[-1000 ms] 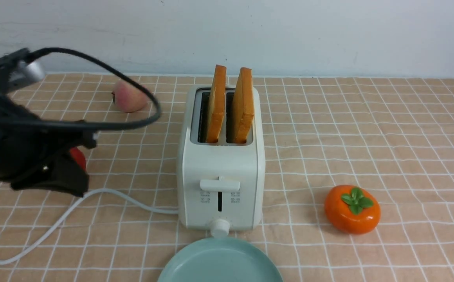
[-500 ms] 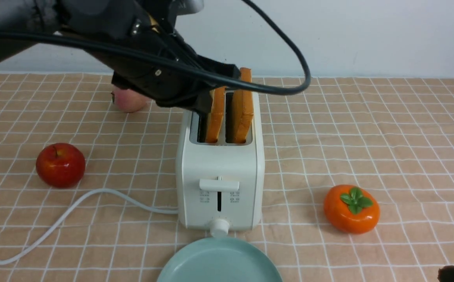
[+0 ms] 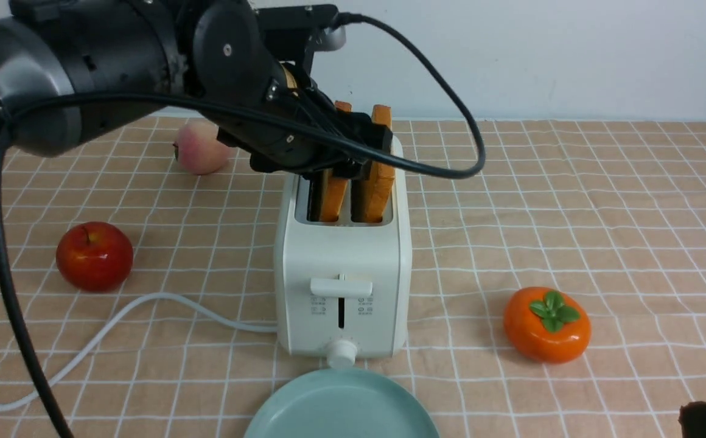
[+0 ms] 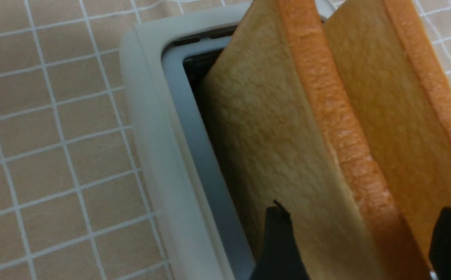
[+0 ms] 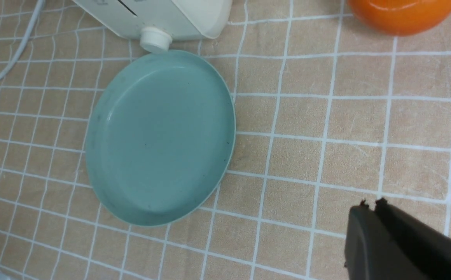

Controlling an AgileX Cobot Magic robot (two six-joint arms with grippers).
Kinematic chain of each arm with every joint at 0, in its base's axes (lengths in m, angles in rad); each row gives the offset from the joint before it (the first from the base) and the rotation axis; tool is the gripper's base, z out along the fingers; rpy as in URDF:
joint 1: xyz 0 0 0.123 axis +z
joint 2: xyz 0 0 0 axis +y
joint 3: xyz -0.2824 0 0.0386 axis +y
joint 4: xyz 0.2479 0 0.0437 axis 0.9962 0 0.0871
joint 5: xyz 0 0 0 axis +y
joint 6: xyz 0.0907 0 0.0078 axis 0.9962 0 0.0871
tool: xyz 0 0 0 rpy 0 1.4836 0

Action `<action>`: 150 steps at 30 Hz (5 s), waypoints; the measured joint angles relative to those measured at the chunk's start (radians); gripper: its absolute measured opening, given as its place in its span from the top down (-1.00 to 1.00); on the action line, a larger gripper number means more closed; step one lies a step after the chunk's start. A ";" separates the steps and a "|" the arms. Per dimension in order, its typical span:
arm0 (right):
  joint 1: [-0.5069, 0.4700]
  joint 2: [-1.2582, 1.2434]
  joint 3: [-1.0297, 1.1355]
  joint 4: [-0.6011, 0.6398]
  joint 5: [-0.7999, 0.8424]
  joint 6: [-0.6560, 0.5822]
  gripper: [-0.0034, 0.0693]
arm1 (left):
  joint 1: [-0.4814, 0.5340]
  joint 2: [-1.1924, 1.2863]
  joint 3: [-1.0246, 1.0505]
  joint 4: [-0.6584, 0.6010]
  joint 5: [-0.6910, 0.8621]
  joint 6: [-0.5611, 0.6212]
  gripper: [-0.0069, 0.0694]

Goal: Take toasted bread from bread machine on light coffee tablecloth place on plate.
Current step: 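Reach for a toast slice standing in the toaster with the left gripper, then place the slice of bread on the plate with the left gripper, then grasp the toast slice in the toaster and pull it up out of the slot with the right gripper, then place the held slice of bread on top of the slice on the plate with the right gripper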

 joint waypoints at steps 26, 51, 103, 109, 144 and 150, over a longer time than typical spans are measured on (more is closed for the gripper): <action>0.000 0.000 0.000 0.053 -0.026 0.000 0.75 | -0.007 -0.460 0.089 -0.086 0.432 0.014 0.62; 0.000 0.000 0.000 0.077 -0.062 0.000 0.70 | -0.007 -0.296 0.733 -0.797 -0.009 0.473 0.38; 0.479 0.948 -1.054 -0.378 -0.017 0.359 -0.47 | -0.007 -1.299 0.906 0.240 0.208 -0.360 0.86; 0.480 1.073 -1.095 -0.359 -0.143 0.369 -0.74 | -0.007 -1.445 1.014 0.219 0.286 -0.363 0.86; 0.480 0.643 -0.845 -0.035 0.305 0.104 0.71 | -0.007 -1.524 1.037 0.320 0.155 -0.367 0.86; 0.480 0.699 -0.548 0.222 0.245 -0.093 0.71 | -0.007 -1.524 1.037 0.322 0.154 -0.367 0.86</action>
